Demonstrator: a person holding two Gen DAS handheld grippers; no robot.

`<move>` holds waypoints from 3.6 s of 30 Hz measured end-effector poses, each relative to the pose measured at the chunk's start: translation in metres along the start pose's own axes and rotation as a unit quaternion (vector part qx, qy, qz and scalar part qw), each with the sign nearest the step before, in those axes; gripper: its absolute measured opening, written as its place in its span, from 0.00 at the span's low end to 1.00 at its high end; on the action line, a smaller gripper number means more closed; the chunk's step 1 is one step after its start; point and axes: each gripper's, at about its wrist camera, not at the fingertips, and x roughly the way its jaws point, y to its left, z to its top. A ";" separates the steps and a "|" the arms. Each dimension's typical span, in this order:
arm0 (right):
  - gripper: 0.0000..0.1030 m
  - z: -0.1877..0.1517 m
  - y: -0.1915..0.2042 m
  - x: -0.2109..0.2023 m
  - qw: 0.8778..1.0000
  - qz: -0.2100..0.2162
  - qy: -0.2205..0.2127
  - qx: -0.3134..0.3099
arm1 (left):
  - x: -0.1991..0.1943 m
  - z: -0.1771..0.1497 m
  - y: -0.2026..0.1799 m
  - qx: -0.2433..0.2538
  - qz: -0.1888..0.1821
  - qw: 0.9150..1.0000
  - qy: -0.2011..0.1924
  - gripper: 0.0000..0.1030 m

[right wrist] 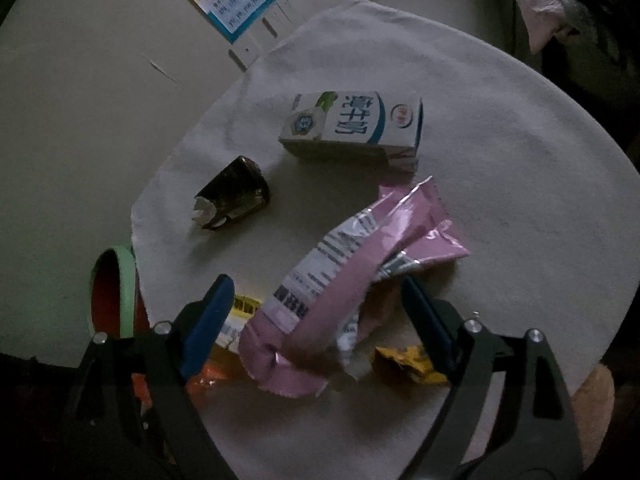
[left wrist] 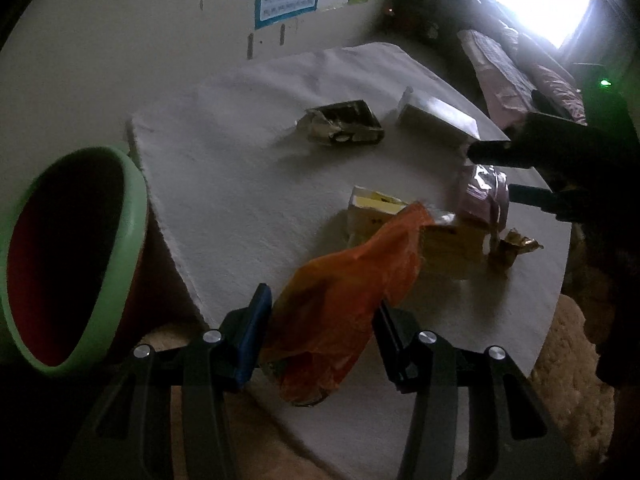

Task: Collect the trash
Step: 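Grasp the pink chip bag with the right tool while the left tool holds the orange bag, then carry both held bags over the green bin and open both tools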

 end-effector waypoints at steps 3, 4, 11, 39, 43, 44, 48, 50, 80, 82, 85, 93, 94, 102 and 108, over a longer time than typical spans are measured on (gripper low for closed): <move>0.82 0.001 0.003 0.009 1.000 -0.010 0.008 -0.001 | -0.001 0.001 0.002 -0.001 0.000 1.000 0.001 0.46; 0.82 0.000 0.003 0.012 1.000 -0.009 0.010 -0.001 | -0.001 0.001 0.002 -0.002 0.000 1.000 0.001 0.46; 0.78 -0.003 -0.002 0.015 1.000 -0.006 0.004 -0.011 | -0.003 0.000 0.003 -0.002 0.005 1.000 0.000 0.47; 0.46 -0.032 0.036 -0.081 0.988 0.067 -0.101 -0.097 | -0.072 0.032 -0.013 -0.002 0.031 0.994 -0.102 0.47; 0.46 -0.036 0.044 -0.089 0.985 0.058 -0.112 -0.120 | -0.083 0.035 -0.013 -0.006 0.034 0.993 -0.117 0.47; 0.46 -0.037 0.046 -0.090 0.984 0.058 -0.114 -0.123 | -0.085 0.036 -0.012 -0.006 0.036 0.992 -0.119 0.47; 0.46 -0.041 0.048 -0.097 0.982 0.051 -0.120 -0.138 | -0.090 0.037 -0.010 -0.007 0.043 0.991 -0.128 0.47; 0.46 -0.045 0.049 -0.099 0.981 0.049 -0.121 -0.142 | -0.091 0.037 -0.008 -0.009 0.046 0.990 -0.131 0.47; 0.46 -0.059 0.086 -0.104 0.971 0.058 -0.111 -0.202 | -0.098 0.033 0.037 -0.063 0.079 0.984 -0.147 0.48; 0.46 -0.060 0.089 -0.102 0.971 0.057 -0.108 -0.206 | -0.097 0.031 0.042 -0.069 0.081 0.984 -0.146 0.48; 0.46 -0.062 0.095 -0.100 0.971 0.056 -0.102 -0.210 | -0.097 0.029 0.049 -0.078 0.083 0.983 -0.146 0.48; 0.46 -0.064 0.114 -0.089 0.967 0.050 -0.088 -0.235 | -0.097 0.023 0.076 -0.107 0.088 0.979 -0.148 0.48; 0.46 -0.065 0.118 -0.088 0.966 0.050 -0.085 -0.239 | -0.096 0.022 0.080 -0.110 0.089 0.979 -0.148 0.48; 0.46 -0.074 0.152 -0.063 0.958 0.054 -0.056 -0.275 | -0.094 0.011 0.117 -0.149 0.101 0.973 -0.143 0.48; 0.46 -0.085 0.191 -0.039 0.943 0.048 -0.038 -0.327 | -0.093 0.001 0.146 -0.177 0.116 0.967 -0.140 0.48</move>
